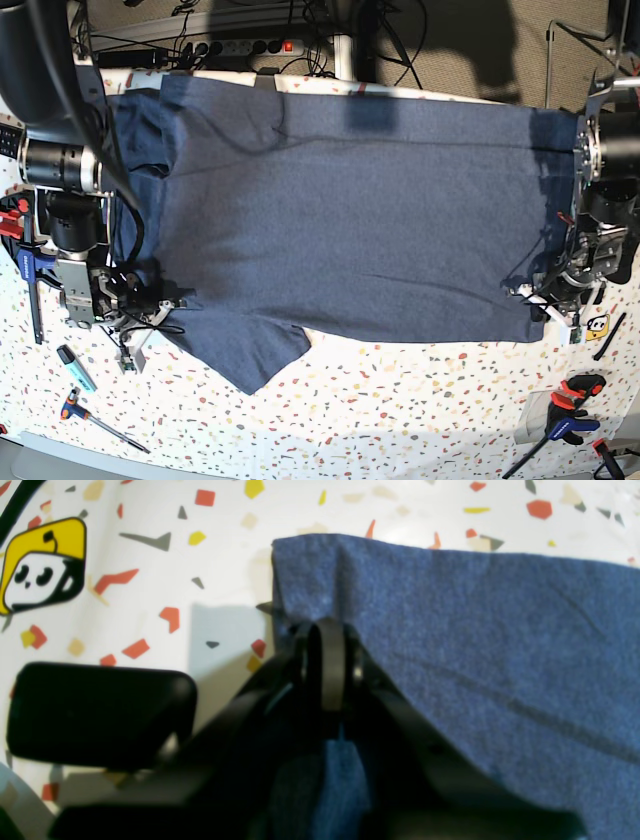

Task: Fold the T-shirt properly
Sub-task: 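Move the right gripper to the opposite sleeve corner and grasp it, then lift both held corners and fold them over onto the shirt's other edge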

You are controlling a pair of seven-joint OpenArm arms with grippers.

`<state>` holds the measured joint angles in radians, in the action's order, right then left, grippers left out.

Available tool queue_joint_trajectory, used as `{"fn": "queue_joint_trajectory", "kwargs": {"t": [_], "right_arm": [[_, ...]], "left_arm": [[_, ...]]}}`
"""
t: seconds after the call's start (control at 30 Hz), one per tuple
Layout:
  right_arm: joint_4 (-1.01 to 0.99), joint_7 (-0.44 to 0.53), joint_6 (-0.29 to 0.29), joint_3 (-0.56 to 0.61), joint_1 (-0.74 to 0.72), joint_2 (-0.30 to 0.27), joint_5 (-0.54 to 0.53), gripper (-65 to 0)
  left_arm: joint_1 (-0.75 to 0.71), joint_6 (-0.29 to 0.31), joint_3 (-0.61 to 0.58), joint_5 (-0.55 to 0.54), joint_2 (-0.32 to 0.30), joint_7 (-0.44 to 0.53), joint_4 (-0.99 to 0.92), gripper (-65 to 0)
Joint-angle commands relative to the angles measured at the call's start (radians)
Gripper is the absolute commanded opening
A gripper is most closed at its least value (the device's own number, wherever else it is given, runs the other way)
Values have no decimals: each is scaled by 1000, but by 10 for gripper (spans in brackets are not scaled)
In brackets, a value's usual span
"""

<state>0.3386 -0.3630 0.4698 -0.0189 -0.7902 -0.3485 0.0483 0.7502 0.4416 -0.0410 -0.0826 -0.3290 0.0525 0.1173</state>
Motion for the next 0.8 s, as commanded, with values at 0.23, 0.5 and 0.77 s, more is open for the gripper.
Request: {"fn": "queue_joint_trajectory", "kwargs": {"t": [0.23, 0.5, 0.77], "right_arm": [[154, -43, 65, 0, -27, -17, 5, -650], [397, -171, 65, 0, 11, -18, -39, -650], [707, -214, 65, -2, 209, -52, -151, -650]], "left_arm": [[17, 50, -1, -43, -7, -50, 51, -650], [16, 66, -1, -235, -44, -257, 242, -650], [-39, 68, -1, -308, -66, -373, 420, -650]]}}
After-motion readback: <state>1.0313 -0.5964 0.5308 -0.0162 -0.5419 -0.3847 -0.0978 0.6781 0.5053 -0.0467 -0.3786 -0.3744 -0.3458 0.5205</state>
